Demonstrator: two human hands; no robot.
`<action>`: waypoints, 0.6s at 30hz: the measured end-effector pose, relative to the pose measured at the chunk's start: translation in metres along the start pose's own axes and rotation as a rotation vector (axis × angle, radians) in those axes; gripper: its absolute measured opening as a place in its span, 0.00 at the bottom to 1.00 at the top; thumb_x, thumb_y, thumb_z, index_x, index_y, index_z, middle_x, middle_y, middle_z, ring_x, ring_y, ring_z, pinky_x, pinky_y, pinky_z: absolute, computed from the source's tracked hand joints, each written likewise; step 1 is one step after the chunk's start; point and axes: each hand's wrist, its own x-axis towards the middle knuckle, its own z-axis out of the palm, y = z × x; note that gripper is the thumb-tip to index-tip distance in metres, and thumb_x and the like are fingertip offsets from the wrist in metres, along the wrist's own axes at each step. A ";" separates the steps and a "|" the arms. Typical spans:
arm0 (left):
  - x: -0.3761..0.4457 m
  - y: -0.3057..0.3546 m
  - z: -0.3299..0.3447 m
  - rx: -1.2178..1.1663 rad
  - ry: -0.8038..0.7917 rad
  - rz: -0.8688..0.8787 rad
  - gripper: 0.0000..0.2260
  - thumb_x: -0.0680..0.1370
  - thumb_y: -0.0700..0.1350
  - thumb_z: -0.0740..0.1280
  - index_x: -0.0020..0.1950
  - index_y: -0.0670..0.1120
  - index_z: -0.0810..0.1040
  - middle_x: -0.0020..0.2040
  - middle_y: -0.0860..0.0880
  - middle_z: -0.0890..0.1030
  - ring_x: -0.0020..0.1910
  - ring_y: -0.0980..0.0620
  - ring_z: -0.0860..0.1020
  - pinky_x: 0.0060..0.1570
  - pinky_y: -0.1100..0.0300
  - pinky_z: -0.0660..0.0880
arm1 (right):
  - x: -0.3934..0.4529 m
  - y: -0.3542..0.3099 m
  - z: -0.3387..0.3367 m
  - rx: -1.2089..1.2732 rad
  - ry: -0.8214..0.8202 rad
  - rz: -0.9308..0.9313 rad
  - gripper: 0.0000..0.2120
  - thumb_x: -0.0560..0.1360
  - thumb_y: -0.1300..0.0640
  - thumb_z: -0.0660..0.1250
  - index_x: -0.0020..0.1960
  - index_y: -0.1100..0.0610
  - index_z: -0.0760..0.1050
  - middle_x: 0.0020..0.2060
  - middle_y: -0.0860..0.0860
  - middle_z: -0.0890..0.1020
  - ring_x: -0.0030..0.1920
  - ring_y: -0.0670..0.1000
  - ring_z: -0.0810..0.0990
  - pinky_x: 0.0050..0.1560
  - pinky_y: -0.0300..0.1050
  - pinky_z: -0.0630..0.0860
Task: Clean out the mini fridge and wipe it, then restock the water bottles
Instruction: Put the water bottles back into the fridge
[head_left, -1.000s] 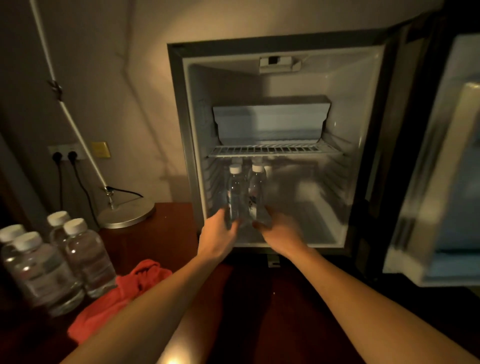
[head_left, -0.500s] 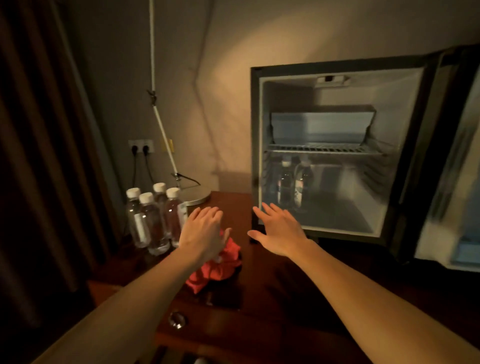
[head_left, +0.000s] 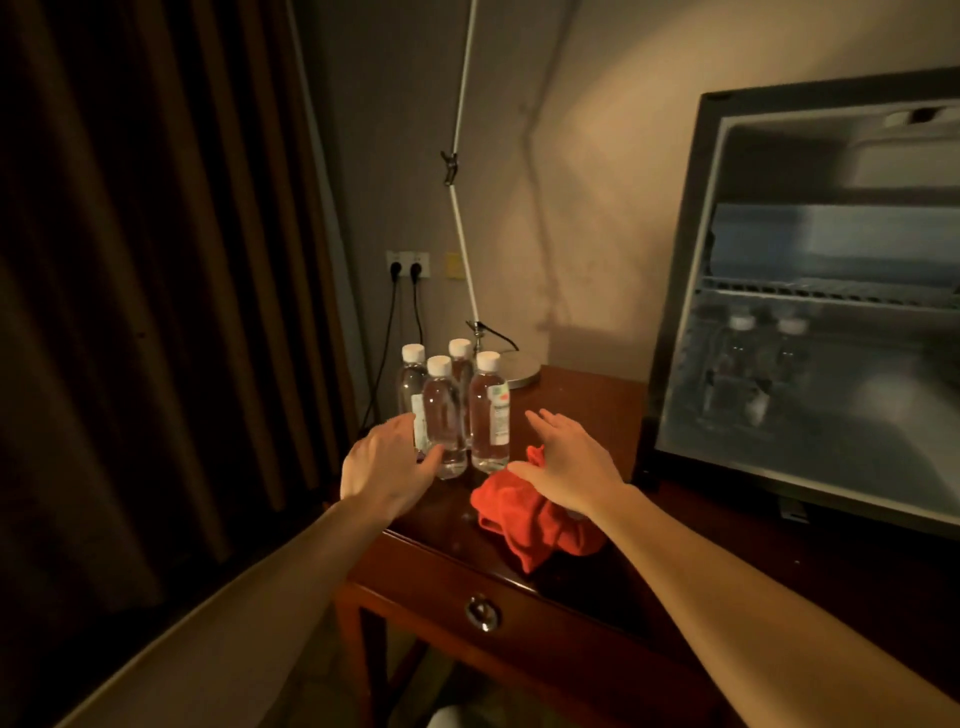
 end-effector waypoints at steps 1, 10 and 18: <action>0.004 -0.004 0.004 -0.063 -0.016 -0.053 0.24 0.77 0.61 0.65 0.66 0.48 0.73 0.61 0.49 0.79 0.58 0.47 0.78 0.54 0.51 0.76 | 0.006 -0.002 0.003 0.076 0.005 0.028 0.40 0.74 0.39 0.67 0.79 0.52 0.56 0.76 0.51 0.62 0.76 0.52 0.59 0.72 0.49 0.62; 0.035 -0.004 0.047 -0.477 -0.025 -0.313 0.28 0.72 0.58 0.72 0.68 0.50 0.70 0.61 0.50 0.79 0.57 0.48 0.78 0.55 0.47 0.78 | 0.072 -0.004 0.037 0.608 0.063 0.299 0.43 0.68 0.41 0.76 0.76 0.56 0.63 0.70 0.54 0.72 0.71 0.55 0.68 0.70 0.51 0.67; 0.043 0.010 0.074 -0.442 0.042 -0.350 0.28 0.70 0.60 0.74 0.63 0.51 0.69 0.56 0.51 0.80 0.55 0.48 0.79 0.52 0.48 0.78 | 0.096 -0.007 0.053 0.663 0.072 0.198 0.24 0.65 0.45 0.78 0.57 0.52 0.76 0.44 0.44 0.80 0.49 0.46 0.79 0.43 0.38 0.69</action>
